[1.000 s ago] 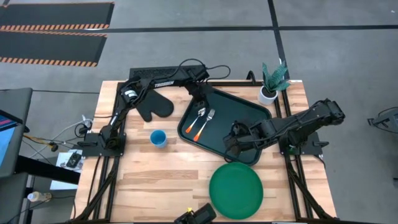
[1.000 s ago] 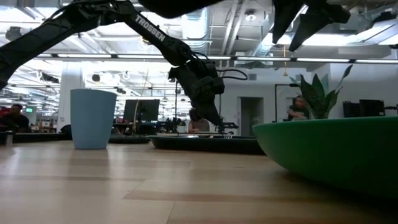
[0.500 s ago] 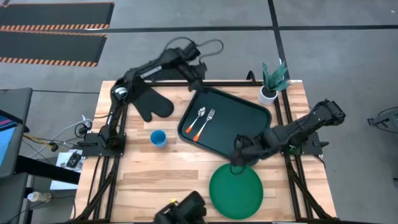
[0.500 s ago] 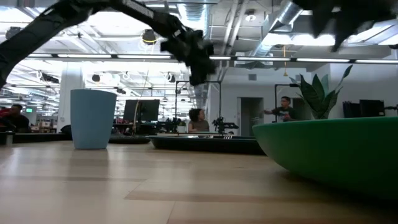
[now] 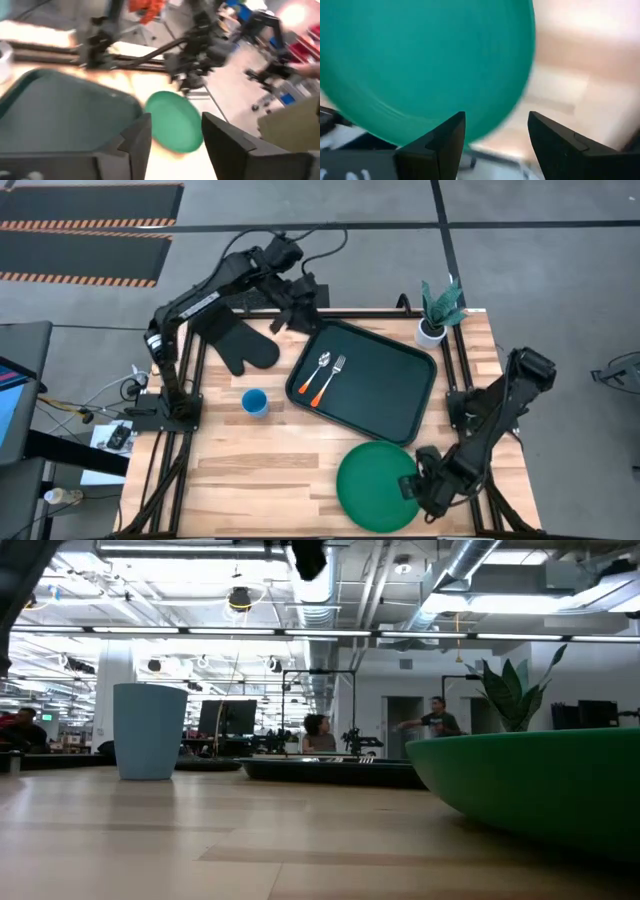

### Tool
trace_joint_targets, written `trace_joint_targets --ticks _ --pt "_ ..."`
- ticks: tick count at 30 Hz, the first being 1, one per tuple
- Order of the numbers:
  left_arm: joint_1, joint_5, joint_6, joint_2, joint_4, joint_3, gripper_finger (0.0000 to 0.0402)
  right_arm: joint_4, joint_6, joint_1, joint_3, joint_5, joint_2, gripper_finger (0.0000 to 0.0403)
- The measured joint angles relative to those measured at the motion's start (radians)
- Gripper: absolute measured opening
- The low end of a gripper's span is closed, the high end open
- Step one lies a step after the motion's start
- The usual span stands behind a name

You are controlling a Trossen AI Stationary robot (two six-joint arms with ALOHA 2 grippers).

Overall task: Pick and place plate/cup/fork/spoon on tray
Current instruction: Put the green plate to the right of the orange fork and orange spoon on the black serving tray

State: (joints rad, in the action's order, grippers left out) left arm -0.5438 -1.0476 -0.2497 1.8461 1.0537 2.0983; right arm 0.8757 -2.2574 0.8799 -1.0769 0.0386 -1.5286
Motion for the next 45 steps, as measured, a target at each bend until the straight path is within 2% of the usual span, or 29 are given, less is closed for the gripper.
trace_joint_targets --ticks 5,9,17,20,23,26,27,33,37,40,45 --pt "0.127 0.119 0.026 -0.051 0.023 0.000 0.0198 0.003 0.010 0.001 0.009 -0.029 -0.079 0.0240" --pt "0.215 0.234 0.039 -0.063 0.050 0.000 0.0208 -0.013 0.011 0.006 0.009 -0.038 -0.143 0.0240" --pt "0.310 0.295 0.124 -0.064 0.051 -0.009 0.0208 -0.146 0.011 0.027 0.009 -0.040 -0.261 0.0227" --pt "0.330 0.387 0.165 -0.064 0.050 -0.009 0.0208 -0.211 0.011 0.027 0.007 -0.038 -0.275 0.0181" --pt "0.342 0.473 0.214 -0.064 0.051 -0.009 0.0208 -0.241 0.011 0.028 0.006 -0.036 -0.273 0.0106" --pt "0.351 0.504 0.254 -0.064 0.064 -0.009 0.0208 -0.241 0.020 0.038 0.006 -0.026 -0.250 0.0030" --pt "0.354 0.508 0.262 -0.063 0.072 -0.009 0.0208 -0.240 0.028 0.043 0.006 -0.017 -0.239 0.0019" --pt "0.359 0.530 0.325 -0.068 0.085 -0.009 0.0208 -0.111 0.048 0.044 -0.043 0.093 -0.154 0.0007" --pt "0.358 0.561 0.346 -0.089 0.047 -0.010 0.0208 0.092 0.046 0.028 -0.117 0.226 -0.096 0.0006" --pt "0.359 0.630 0.327 -0.094 0.051 -0.008 0.0208 0.259 0.046 0.003 -0.179 0.281 -0.058 0.0004" --pt "0.378 0.611 0.301 -0.078 -0.021 -0.016 0.0208 0.444 0.085 -0.063 -0.222 0.376 -0.001 0.0003"
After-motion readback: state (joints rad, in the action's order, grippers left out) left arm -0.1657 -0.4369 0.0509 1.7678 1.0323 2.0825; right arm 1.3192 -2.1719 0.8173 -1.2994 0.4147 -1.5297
